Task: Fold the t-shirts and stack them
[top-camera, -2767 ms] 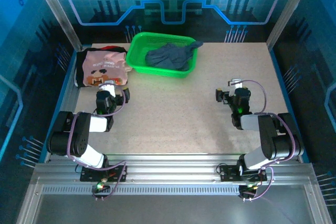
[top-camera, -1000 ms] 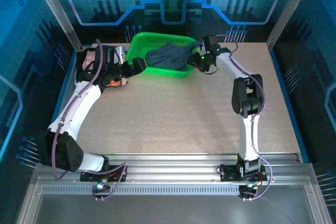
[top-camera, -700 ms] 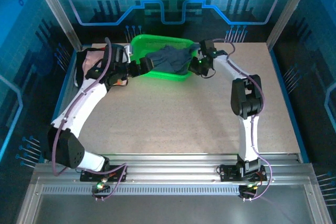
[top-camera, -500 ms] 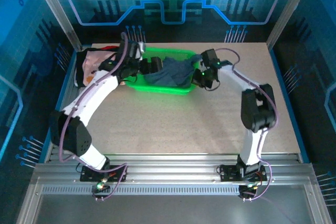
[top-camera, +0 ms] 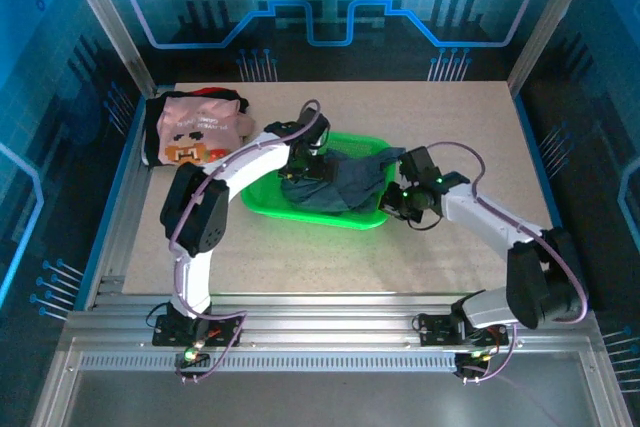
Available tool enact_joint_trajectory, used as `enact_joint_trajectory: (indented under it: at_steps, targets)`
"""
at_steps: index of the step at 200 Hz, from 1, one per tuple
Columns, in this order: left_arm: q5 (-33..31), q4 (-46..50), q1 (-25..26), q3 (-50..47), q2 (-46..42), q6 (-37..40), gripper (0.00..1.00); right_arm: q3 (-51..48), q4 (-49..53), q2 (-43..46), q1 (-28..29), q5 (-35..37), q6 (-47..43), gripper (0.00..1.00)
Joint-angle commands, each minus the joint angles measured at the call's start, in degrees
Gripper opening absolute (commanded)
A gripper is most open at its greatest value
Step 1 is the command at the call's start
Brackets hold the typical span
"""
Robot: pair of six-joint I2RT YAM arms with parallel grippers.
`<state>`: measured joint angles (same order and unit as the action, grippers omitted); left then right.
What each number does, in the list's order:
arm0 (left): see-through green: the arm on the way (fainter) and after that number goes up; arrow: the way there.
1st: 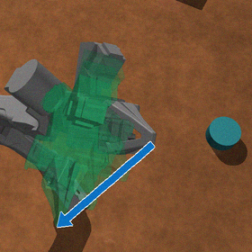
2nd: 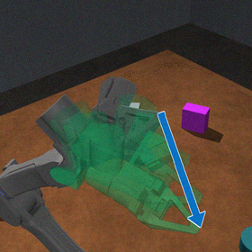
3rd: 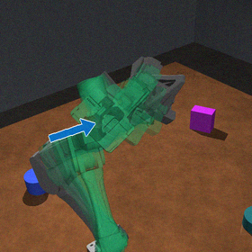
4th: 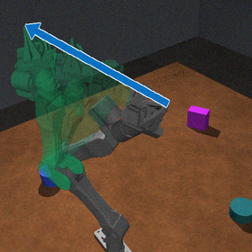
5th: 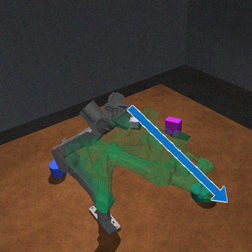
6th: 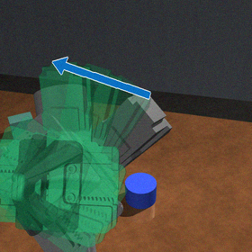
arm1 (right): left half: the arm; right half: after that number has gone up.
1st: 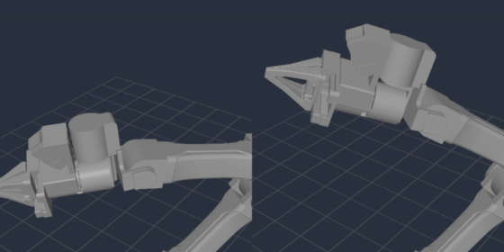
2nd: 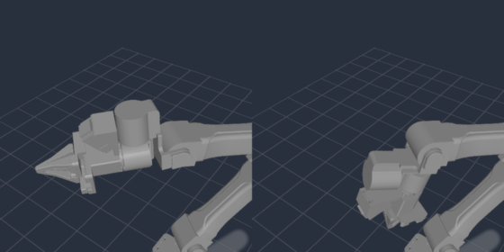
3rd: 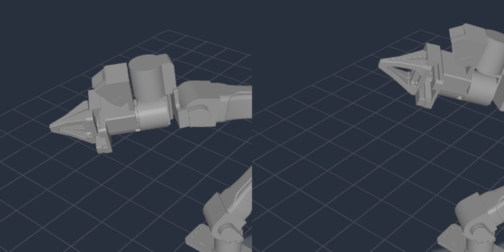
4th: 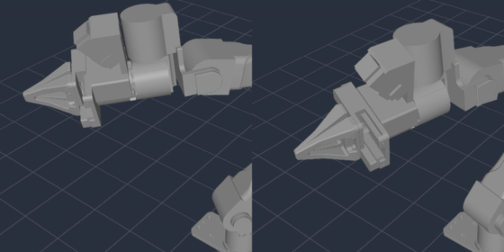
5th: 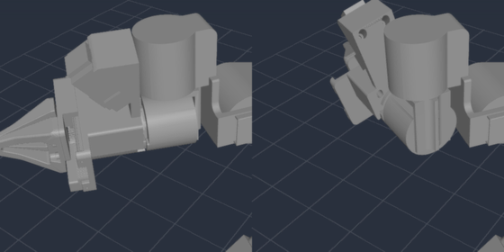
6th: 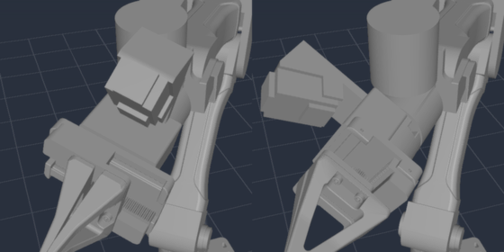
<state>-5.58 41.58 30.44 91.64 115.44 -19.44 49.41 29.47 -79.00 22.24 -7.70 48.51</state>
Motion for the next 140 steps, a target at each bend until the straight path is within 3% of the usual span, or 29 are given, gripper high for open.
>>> enact_joint_trajectory:
  at_steps: [1,22,31,39,61,88,117,140]
  targets:
    - [-2.28,1.16,1.56,1.62,3.22,-0.33,0.99,-2.64,2.03,2.44,1.02,0.68,2.05,0.00]
    - [-1.14,0.62,3.38,1.79,6.03,0.05,0.99,-3.13,2.09,3.31,1.05,0.50,1.86,0.00]
    - [0.74,0.25,3.69,1.71,7.42,-0.57,0.93,-2.91,1.93,3.50,0.97,0.39,1.85,0.00]
    - [3.75,-0.64,3.51,0.94,8.45,-1.50,0.82,-2.45,1.93,3.50,0.83,0.20,1.77,0.00]
    - [13.38,-4.95,0.69,-1.78,8.22,-6.15,0.31,-1.39,2.08,3.24,0.57,-0.28,1.74,0.00]
    - [17.17,-5.59,-0.25,1.17,4.95,-4.81,0.00,-1.28,1.75,2.89,-0.46,-0.97,2.21,0.00]
    - [22.54,-9.19,-2.58,2.61,-3.34,-8.33,0.00,-2.51,1.78,3.64,-4.52,-1.10,4.25,0.00]
    - [21.28,-8.93,-3.58,6.01,-12.52,-9.24,0.00,-2.99,1.43,3.94,-9.45,-1.31,5.62,0.00]
